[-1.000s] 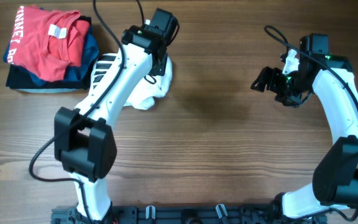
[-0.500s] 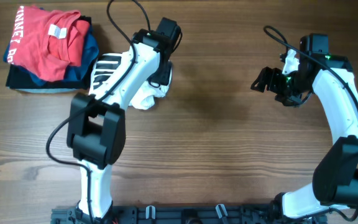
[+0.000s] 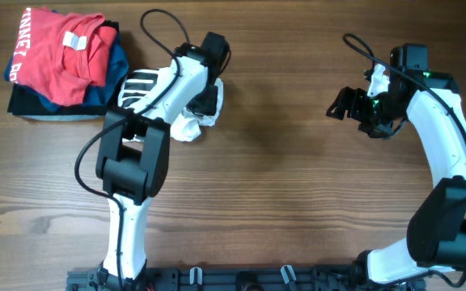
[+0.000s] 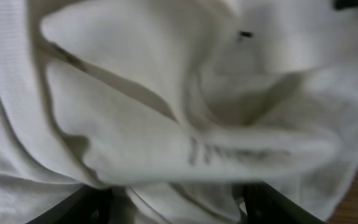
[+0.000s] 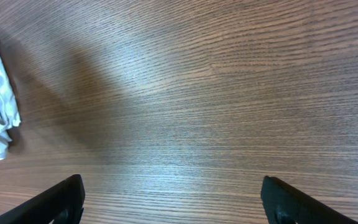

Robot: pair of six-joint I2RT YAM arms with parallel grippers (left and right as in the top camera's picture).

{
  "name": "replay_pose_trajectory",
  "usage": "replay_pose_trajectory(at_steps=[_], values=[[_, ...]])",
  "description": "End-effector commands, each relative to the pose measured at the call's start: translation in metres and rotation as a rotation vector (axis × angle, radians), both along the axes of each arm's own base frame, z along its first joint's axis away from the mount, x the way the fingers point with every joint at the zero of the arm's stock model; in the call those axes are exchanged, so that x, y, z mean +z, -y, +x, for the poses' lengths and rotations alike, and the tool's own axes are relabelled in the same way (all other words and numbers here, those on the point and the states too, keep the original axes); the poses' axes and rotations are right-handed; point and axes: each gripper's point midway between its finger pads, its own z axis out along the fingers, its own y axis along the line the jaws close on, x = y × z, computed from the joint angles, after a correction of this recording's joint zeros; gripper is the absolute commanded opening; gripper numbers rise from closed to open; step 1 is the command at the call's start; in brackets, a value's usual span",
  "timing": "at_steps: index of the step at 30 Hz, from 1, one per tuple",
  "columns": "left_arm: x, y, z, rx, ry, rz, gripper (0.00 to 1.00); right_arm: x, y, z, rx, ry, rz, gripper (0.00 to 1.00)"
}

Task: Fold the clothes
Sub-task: 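Lower the white shirt with the left gripper beside the stack, then lift the white shirt with the left gripper and move it over the stack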

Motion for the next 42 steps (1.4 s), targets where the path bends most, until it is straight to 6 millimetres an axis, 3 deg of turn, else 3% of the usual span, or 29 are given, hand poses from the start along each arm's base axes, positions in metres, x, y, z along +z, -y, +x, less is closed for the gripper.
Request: replay_pose_trajectory(at_steps=[1,10,13,14,16,17,23,33,42], values=[[-0.006,-0.020,0.009,0.129,0.026,0.014,0.69,0.012,0.002,0.006,0.019,0.050,-0.019,0.93],[-0.046,-0.016,-0.004,0.151,-0.072,-0.002,0.70,0.013,0.002,0.007,0.019,0.055,-0.020,0.93],[-0.058,-0.017,-0.009,0.150,-0.100,0.011,0.57,0.013,0.002,0.007,0.026,0.057,-0.021,0.94],[-0.059,-0.017,-0.010,0.150,-0.104,0.013,0.45,0.013,0.002,0.007,0.030,0.058,-0.022,0.93],[-0.065,-0.018,-0.011,0.150,-0.116,0.019,0.09,0.012,0.002,0.006,0.030,0.056,-0.022,0.94],[-0.067,-0.019,-0.012,0.151,-0.120,0.021,0.04,0.012,0.002,0.006,0.030,0.055,-0.022,0.94],[-0.063,-0.017,-0.007,0.151,-0.100,0.012,0.04,0.012,0.002,0.006,0.032,0.056,-0.022,0.94],[0.080,-0.006,0.022,0.018,0.121,-0.077,0.04,0.013,0.002,0.007,0.032,0.060,-0.023,0.94],[0.168,-0.024,0.024,-0.019,0.333,-0.029,0.04,0.013,0.003,0.008,0.032,0.064,-0.024,0.94]])
